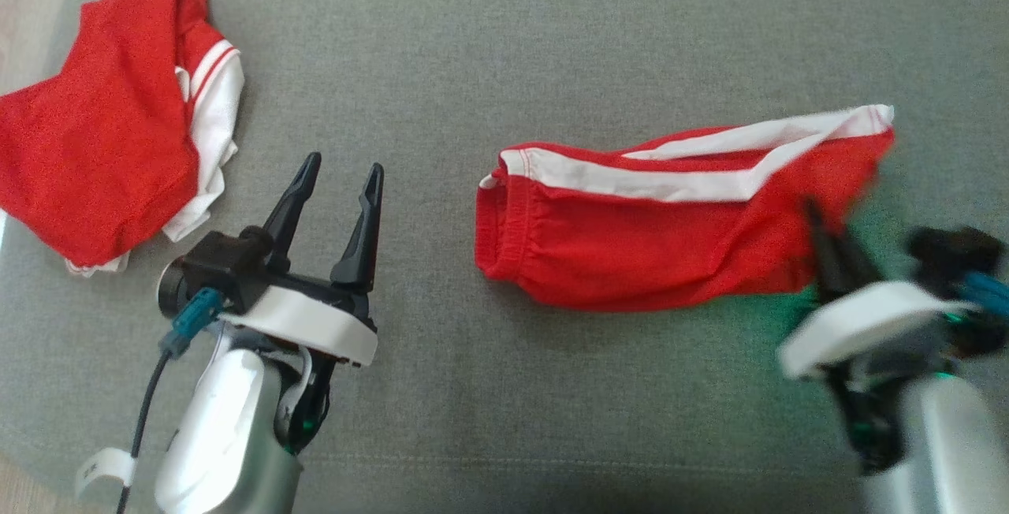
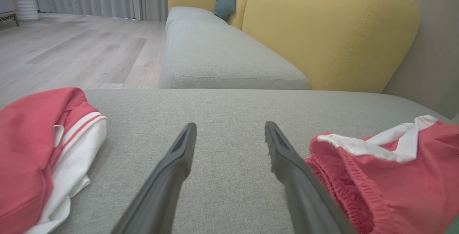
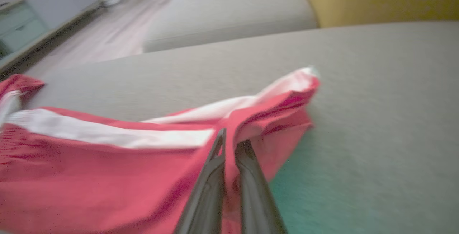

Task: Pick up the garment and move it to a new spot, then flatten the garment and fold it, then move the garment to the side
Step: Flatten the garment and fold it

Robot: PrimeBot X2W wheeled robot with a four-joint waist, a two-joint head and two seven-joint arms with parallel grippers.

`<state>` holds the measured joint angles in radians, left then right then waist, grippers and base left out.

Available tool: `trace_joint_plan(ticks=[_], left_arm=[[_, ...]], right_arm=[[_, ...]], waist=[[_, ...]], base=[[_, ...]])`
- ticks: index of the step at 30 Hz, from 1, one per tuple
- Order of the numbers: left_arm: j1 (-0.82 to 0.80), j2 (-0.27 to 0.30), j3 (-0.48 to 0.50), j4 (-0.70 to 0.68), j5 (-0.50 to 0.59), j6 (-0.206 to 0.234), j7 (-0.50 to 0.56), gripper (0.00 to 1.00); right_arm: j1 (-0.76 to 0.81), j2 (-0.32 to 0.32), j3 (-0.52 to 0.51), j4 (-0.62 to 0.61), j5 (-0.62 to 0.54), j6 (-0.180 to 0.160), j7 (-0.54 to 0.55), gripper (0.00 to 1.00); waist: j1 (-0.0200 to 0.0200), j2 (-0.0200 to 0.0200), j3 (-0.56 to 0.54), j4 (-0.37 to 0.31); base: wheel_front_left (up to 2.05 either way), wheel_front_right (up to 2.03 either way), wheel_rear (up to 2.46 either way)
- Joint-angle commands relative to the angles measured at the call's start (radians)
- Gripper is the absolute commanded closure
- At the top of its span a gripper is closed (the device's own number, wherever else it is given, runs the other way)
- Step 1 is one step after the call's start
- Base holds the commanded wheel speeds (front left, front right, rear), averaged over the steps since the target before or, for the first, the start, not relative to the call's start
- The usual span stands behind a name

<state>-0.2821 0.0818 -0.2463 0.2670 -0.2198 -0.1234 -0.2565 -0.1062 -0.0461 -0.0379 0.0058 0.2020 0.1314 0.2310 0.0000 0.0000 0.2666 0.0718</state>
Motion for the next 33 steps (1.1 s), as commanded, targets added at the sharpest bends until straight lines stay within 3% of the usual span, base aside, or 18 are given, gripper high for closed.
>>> trace_joint_plan(ticks=[1,6,10,23,24,25,26,33], left_arm=[[-0.012,0.016,0.028,-0.027,0.009,-0.001,-0.005,0.00],[-0.008,0.012,0.025,-0.026,0.007,0.002,-0.005,0.00],[-0.007,0.008,0.021,-0.025,0.003,0.003,-0.005,0.00],[-0.006,0.004,0.030,-0.026,0.000,0.007,-0.005,0.00],[-0.006,0.003,0.030,-0.025,0.000,0.007,-0.005,0.00],[-0.006,0.003,0.030,-0.025,0.000,0.007,-0.005,0.00],[-0.007,0.003,0.029,-0.025,0.000,0.007,-0.005,0.00],[-0.005,0.003,0.036,-0.026,0.006,0.010,-0.005,0.00]], right_arm=[[-0.040,-0.004,0.083,-0.057,0.001,-0.001,0.013,1.00],[-0.067,-0.004,0.339,-0.078,0.050,-0.001,0.042,1.00],[-0.061,-0.004,0.469,-0.019,0.113,-0.001,0.037,1.00],[-0.079,-0.004,0.581,0.099,0.197,-0.001,-0.046,0.99],[-0.084,-0.004,0.586,0.103,0.197,-0.001,-0.051,0.72],[-0.087,-0.004,0.589,0.105,0.197,-0.001,-0.056,0.27],[-0.090,-0.004,0.589,0.103,0.192,-0.001,-0.066,0.00],[-0.102,-0.004,0.548,0.024,0.173,-0.001,-0.227,0.00]], waist=[[0.0000,0.0000,-0.011,0.003],[0.0000,0.0000,-0.024,0.013],[0.0000,0.0000,-0.022,0.028],[0.0000,0.0000,-0.011,0.039],[0.0000,0.0000,-0.011,0.038],[0.0000,0.0000,-0.010,0.038],[0.0000,0.0000,-0.010,0.038],[0.0000,0.0000,-0.015,0.030]], base=[[0.00,0.00,0.00],[0.00,0.00,0.00],[0.00,0.00,0.00],[0.00,0.00,0.00],[0.00,0.00,0.00],[0.00,0.00,0.00],[0.00,0.00,0.00],[0.00,0.00,0.00]])
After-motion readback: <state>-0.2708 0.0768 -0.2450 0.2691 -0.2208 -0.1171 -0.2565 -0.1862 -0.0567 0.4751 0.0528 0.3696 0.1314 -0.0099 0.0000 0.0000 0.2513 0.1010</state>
